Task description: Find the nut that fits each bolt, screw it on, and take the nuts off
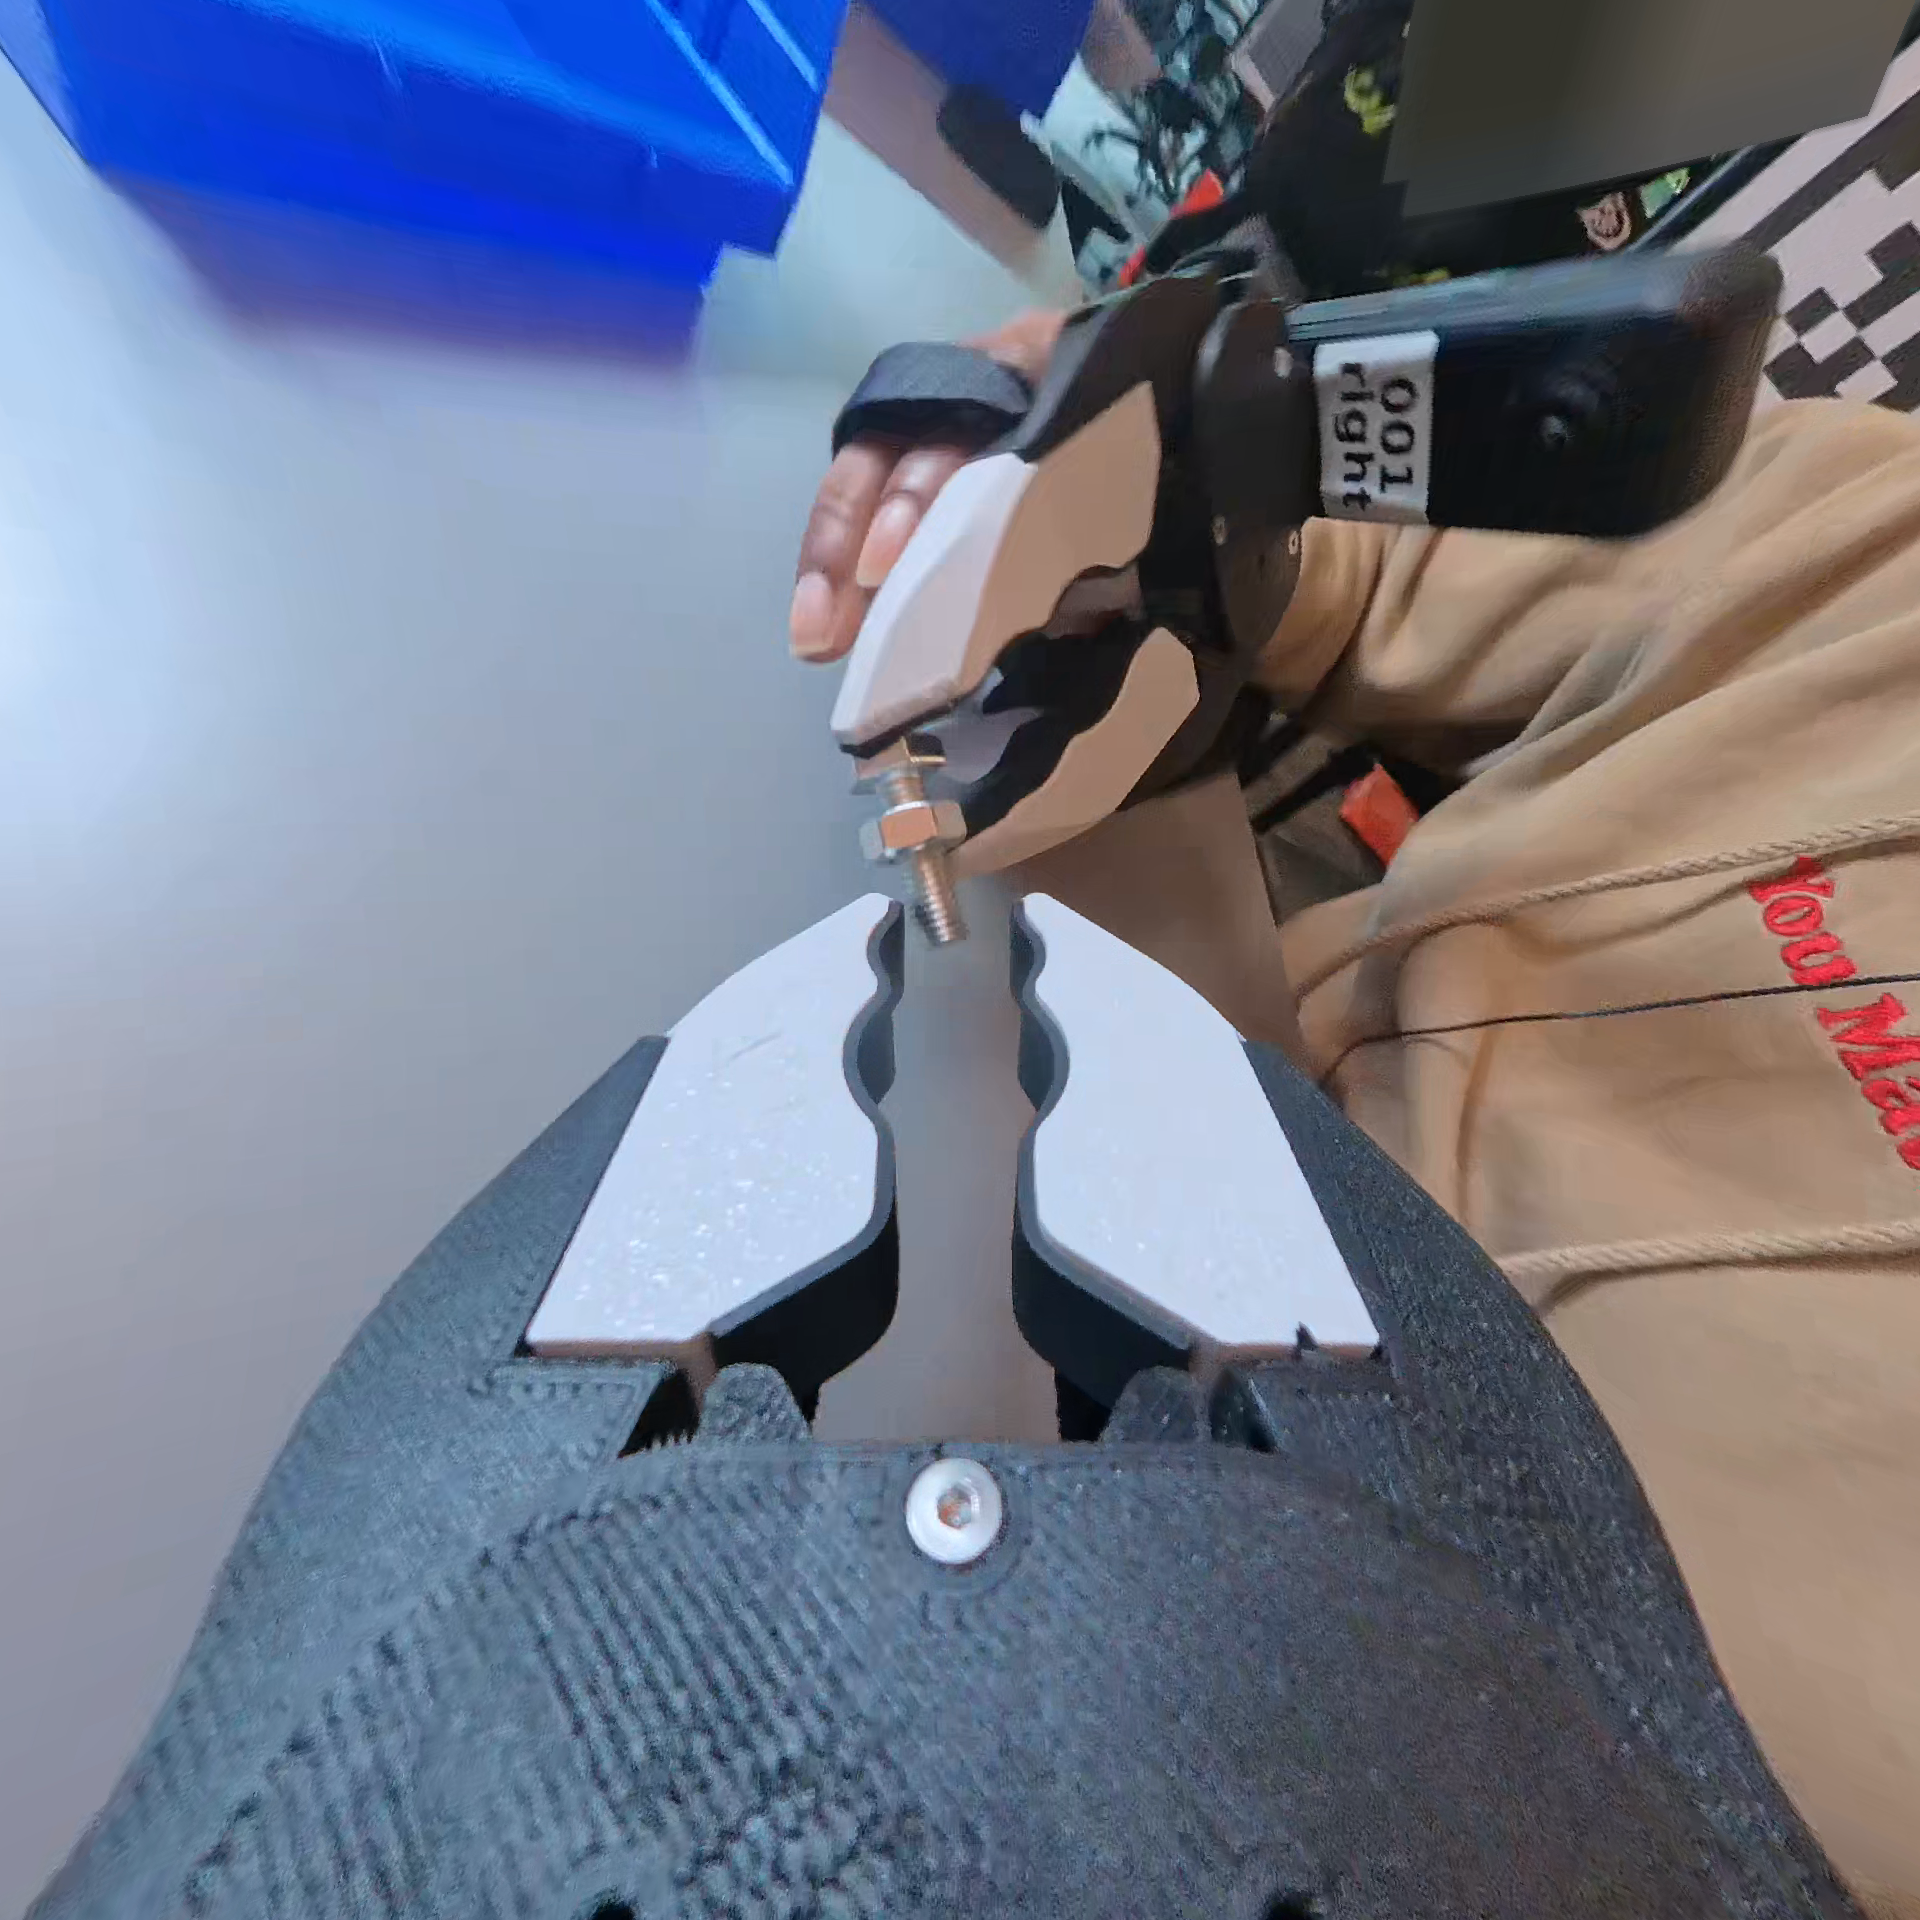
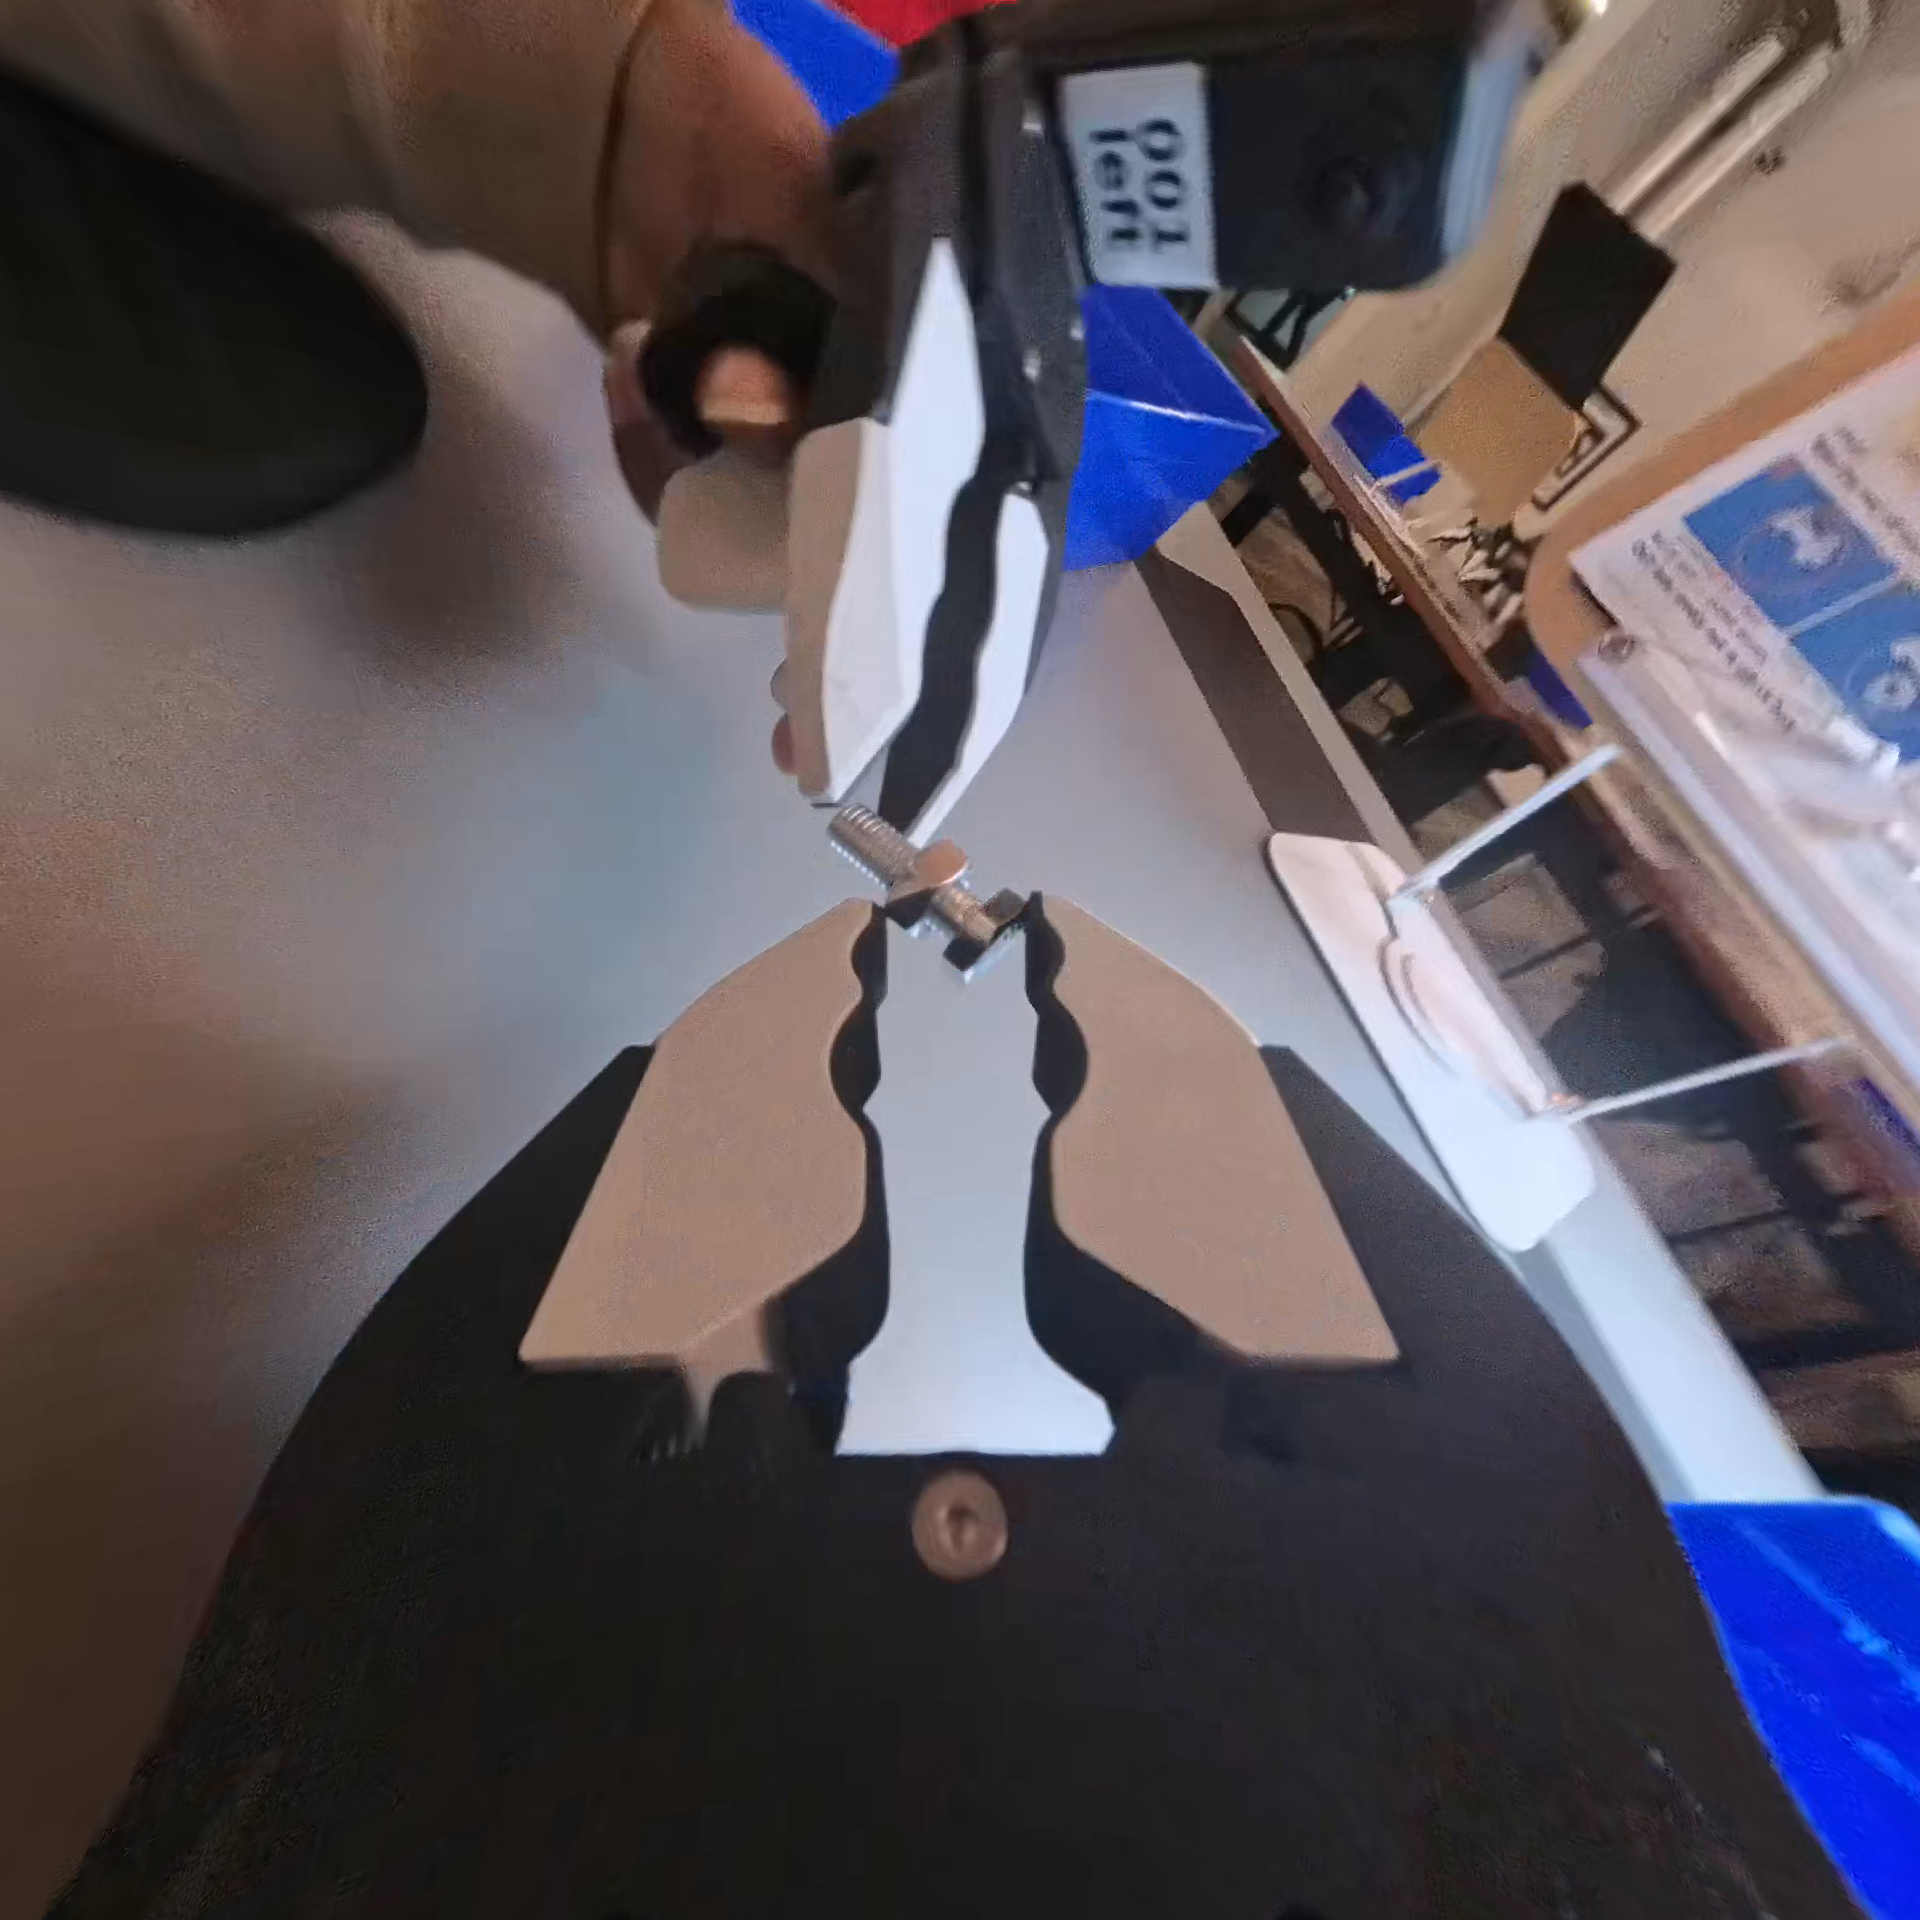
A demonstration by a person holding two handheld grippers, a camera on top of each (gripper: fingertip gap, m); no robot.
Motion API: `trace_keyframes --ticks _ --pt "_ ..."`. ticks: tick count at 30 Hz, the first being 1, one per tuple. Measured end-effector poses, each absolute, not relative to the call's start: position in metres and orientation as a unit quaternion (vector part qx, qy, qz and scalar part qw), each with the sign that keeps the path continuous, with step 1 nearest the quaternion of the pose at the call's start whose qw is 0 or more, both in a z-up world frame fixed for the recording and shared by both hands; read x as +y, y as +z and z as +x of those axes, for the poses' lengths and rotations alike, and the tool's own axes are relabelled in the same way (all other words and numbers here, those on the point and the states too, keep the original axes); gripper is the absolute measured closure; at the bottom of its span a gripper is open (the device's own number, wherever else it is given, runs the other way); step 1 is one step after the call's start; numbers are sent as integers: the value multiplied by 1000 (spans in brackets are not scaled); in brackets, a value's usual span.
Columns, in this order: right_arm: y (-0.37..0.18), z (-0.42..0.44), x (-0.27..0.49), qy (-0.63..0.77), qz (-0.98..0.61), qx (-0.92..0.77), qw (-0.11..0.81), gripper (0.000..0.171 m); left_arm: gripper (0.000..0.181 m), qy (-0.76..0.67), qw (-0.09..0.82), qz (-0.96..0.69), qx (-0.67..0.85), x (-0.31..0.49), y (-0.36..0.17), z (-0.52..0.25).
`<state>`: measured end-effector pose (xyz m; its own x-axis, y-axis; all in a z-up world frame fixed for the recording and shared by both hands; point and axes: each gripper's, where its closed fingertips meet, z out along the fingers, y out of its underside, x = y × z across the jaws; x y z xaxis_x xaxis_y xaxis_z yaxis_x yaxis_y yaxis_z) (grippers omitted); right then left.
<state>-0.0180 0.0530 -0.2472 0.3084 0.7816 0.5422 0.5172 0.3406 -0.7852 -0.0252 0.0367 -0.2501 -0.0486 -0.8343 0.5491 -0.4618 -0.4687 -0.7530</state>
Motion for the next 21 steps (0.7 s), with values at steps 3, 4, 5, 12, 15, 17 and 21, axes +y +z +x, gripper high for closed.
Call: trace_keyframes --ticks 3,4,5,12,15,17,21 --pt "-232 -13 62 235 -620 -483 572 146 159 -513 258 -655 492 45 -238 -20" --pt "-229 -13 63 264 -629 -461 567 146 159 -495 283 -656 495 48 -237 -19" --pt "-226 -13 64 284 -635 -444 565 146 162 -479 307 -655 496 51 -234 -17" --pt "-224 -11 64 314 -637 -426 561 146 167 -468 345 -647 493 52 -223 -13" --pt "-226 -12 63 333 -647 -412 548 146 162 -452 380 -634 499 56 -219 -14" --pt "-225 -13 61 364 -656 -391 533 146 165 -427 411 -616 519 55 -216 -15" --pt "-222 -14 62 417 -660 -361 510 146 171 -360 470 -579 561 53 -212 -16"
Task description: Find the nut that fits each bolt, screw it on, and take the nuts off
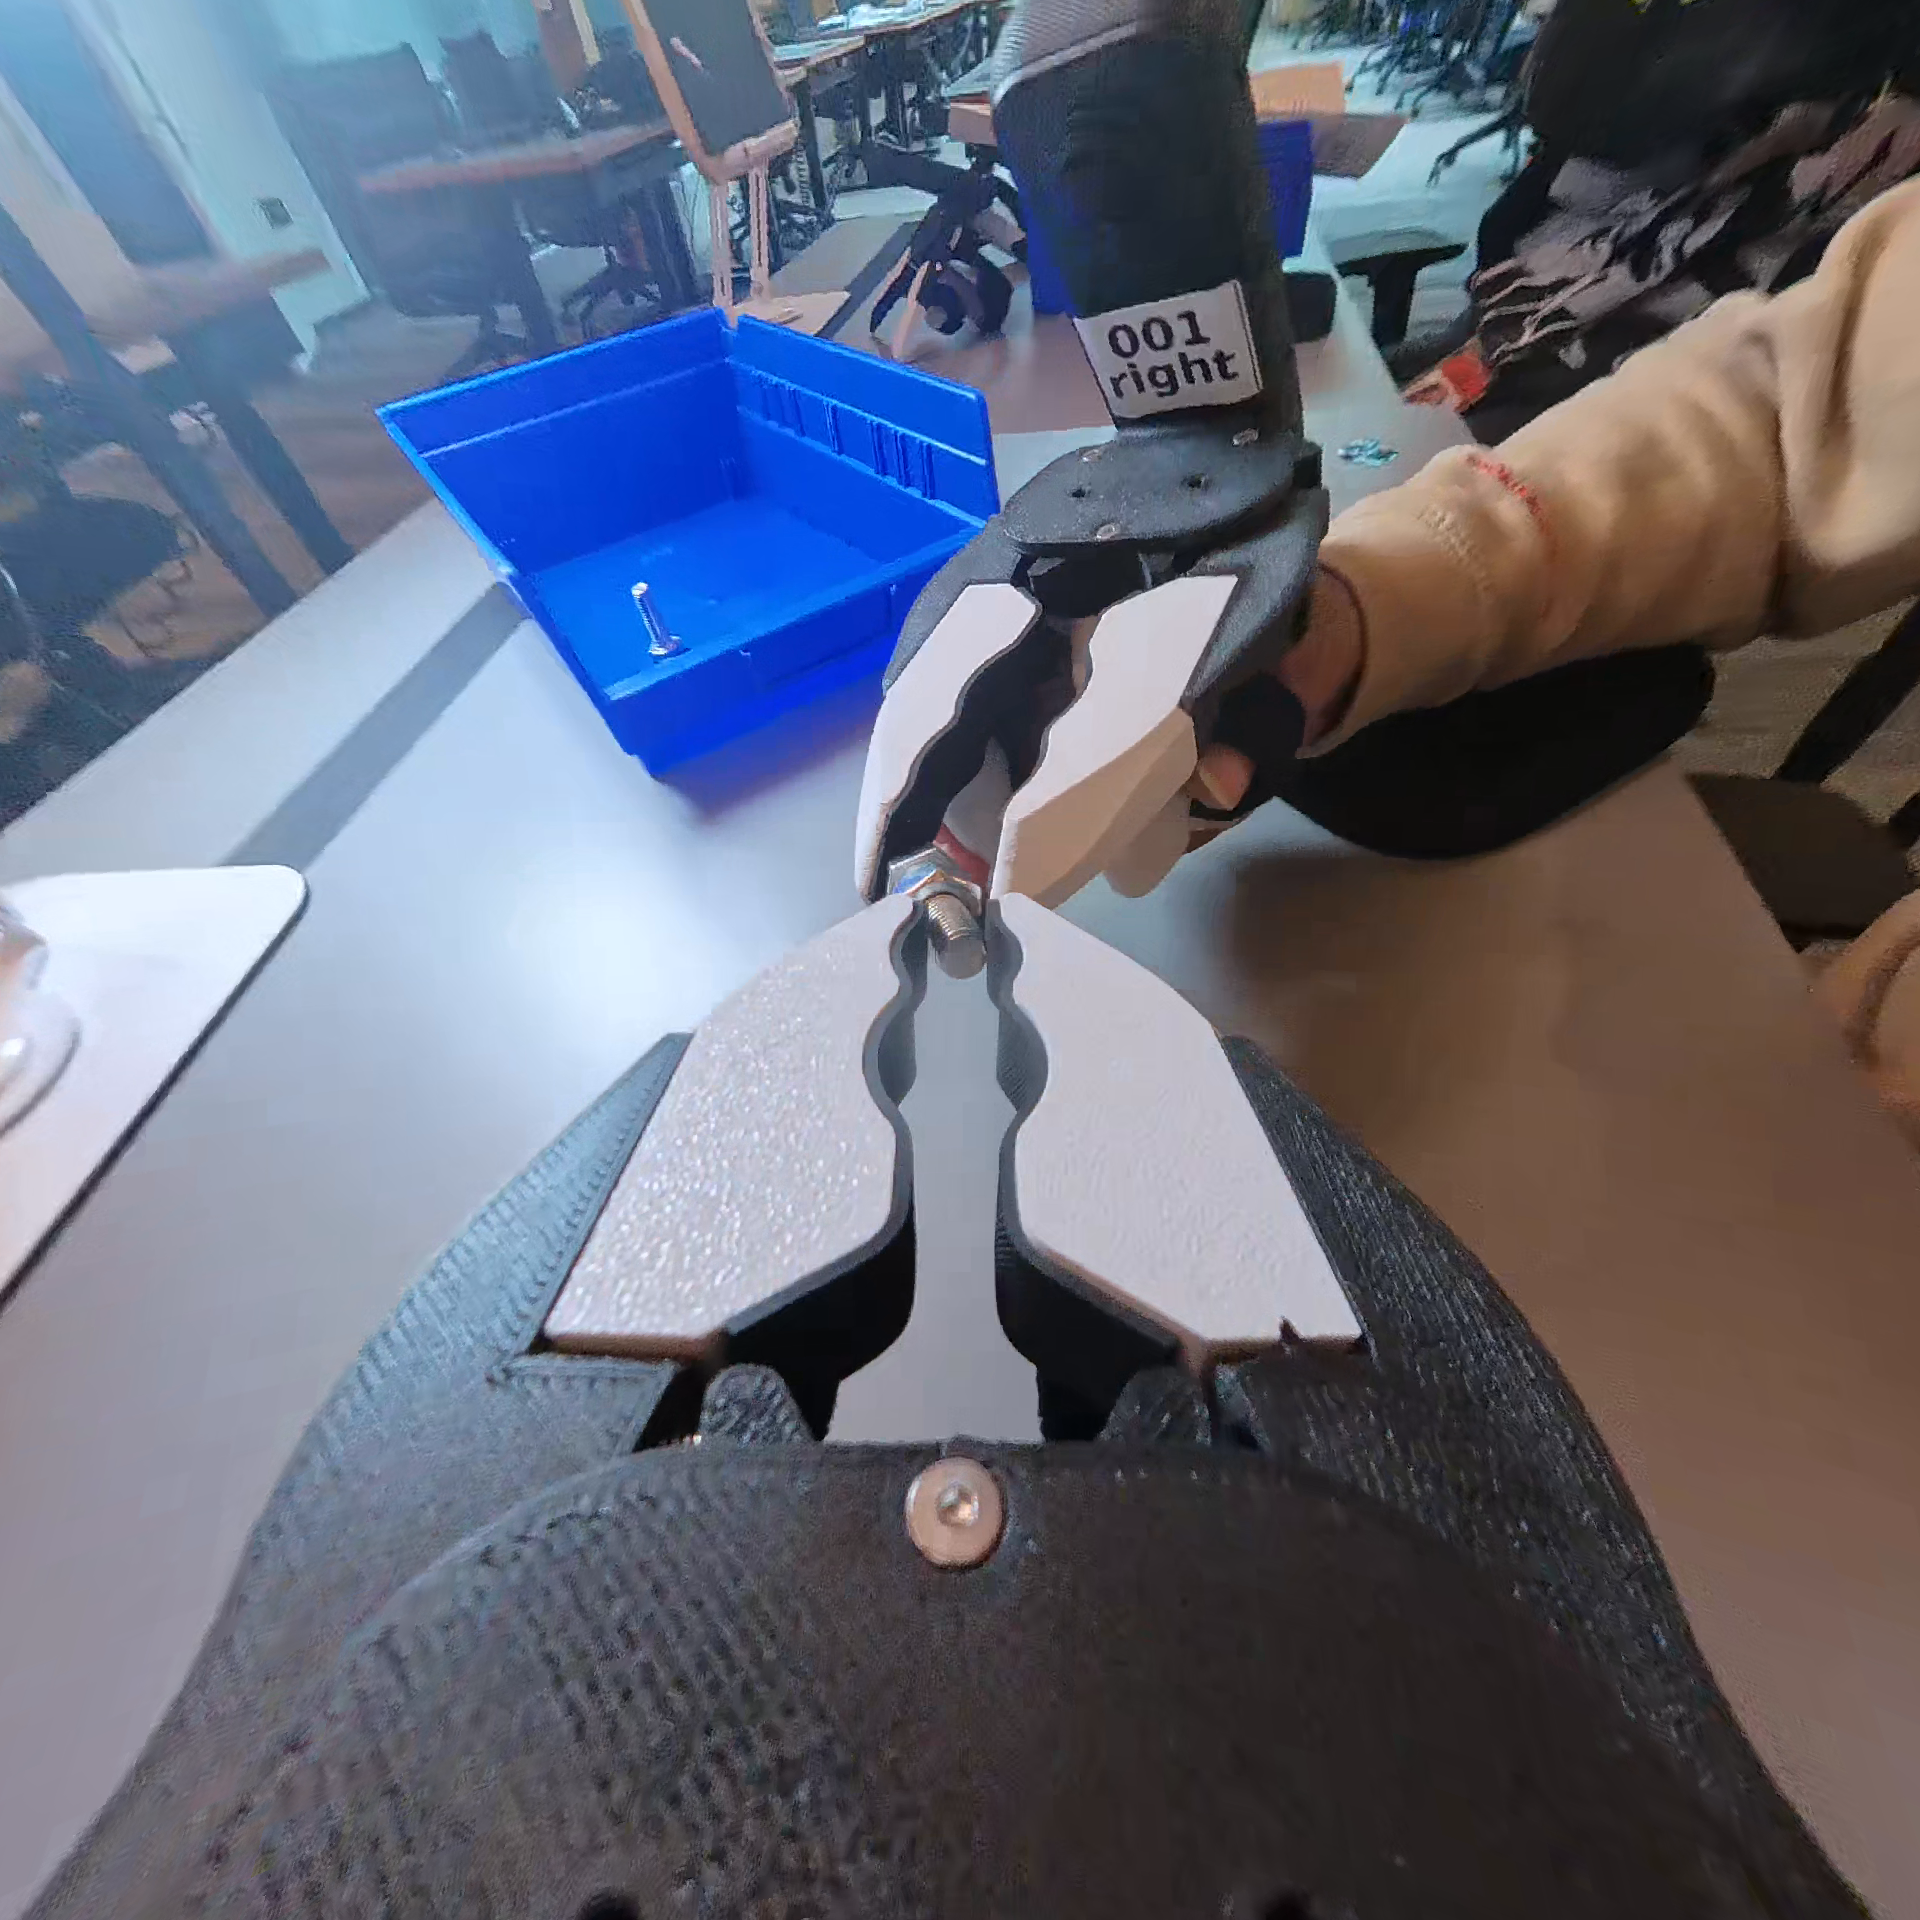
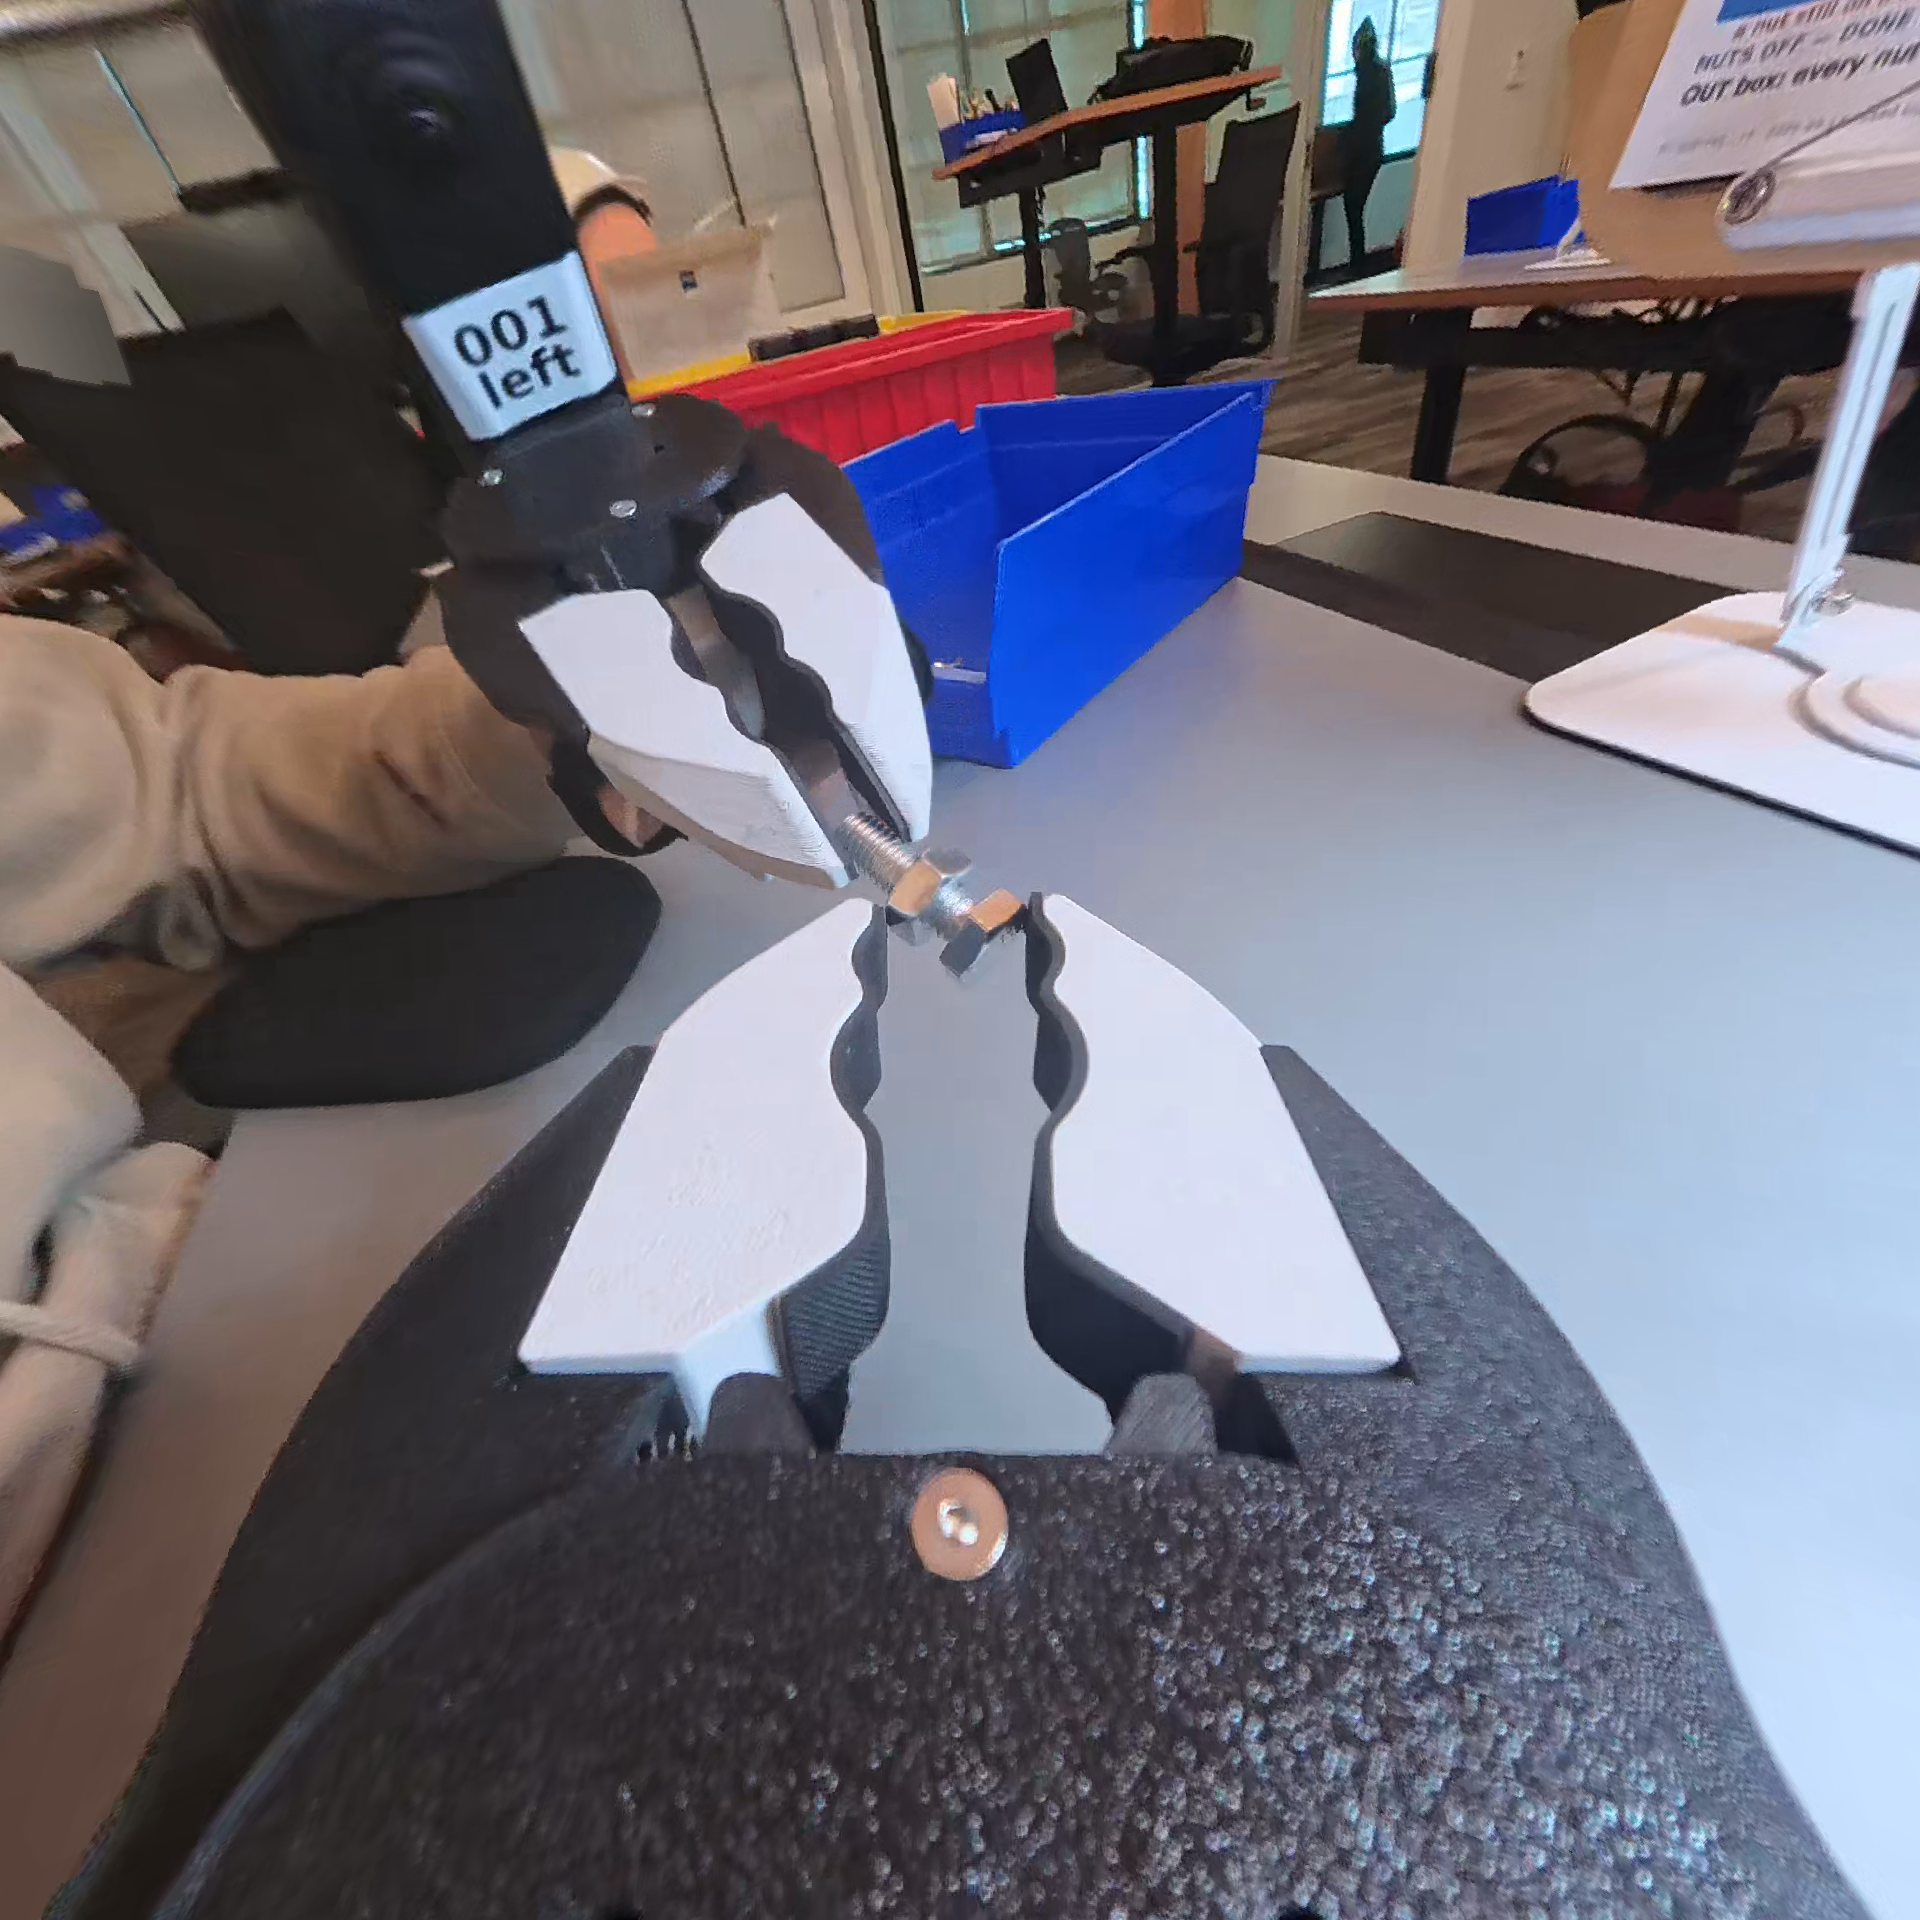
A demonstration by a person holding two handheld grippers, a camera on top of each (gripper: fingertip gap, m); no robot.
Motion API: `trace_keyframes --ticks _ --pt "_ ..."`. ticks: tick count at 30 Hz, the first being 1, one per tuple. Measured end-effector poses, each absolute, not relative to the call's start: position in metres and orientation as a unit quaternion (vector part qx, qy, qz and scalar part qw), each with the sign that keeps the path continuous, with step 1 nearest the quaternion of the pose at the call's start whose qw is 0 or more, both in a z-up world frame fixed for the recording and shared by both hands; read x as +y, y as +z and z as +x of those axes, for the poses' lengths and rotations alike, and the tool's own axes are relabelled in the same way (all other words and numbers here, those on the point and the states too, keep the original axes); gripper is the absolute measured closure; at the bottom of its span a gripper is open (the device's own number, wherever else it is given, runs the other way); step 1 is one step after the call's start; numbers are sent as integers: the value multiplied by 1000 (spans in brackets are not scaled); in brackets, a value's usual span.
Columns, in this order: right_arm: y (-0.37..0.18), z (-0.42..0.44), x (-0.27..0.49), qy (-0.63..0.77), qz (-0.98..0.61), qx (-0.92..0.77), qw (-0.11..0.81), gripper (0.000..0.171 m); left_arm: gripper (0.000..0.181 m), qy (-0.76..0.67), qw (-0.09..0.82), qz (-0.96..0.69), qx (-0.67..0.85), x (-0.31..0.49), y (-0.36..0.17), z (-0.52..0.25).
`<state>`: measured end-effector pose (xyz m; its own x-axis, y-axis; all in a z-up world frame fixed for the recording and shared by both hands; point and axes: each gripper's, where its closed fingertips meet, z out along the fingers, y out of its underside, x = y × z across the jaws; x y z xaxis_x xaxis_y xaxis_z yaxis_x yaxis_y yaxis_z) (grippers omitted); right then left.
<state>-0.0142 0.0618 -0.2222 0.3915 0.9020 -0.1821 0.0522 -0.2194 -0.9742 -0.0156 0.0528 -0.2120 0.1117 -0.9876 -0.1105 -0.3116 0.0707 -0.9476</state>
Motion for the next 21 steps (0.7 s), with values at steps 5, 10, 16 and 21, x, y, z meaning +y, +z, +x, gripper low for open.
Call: trace_keyframes --ticks 5,10,16,21 --pt "-226 -16 56 424 -648 -393 496 151 173 -358 461 -574 574 49 -207 -19" --pt "-244 -21 51 341 -637 -473 504 149 173 -373 420 -592 578 45 -214 -20" --pt "-261 -32 38 264 -606 -552 508 149 174 -393 372 -600 589 36 -223 -19" --pt "-260 -35 29 319 -600 -547 488 150 175 -395 355 -587 611 24 -226 -17"
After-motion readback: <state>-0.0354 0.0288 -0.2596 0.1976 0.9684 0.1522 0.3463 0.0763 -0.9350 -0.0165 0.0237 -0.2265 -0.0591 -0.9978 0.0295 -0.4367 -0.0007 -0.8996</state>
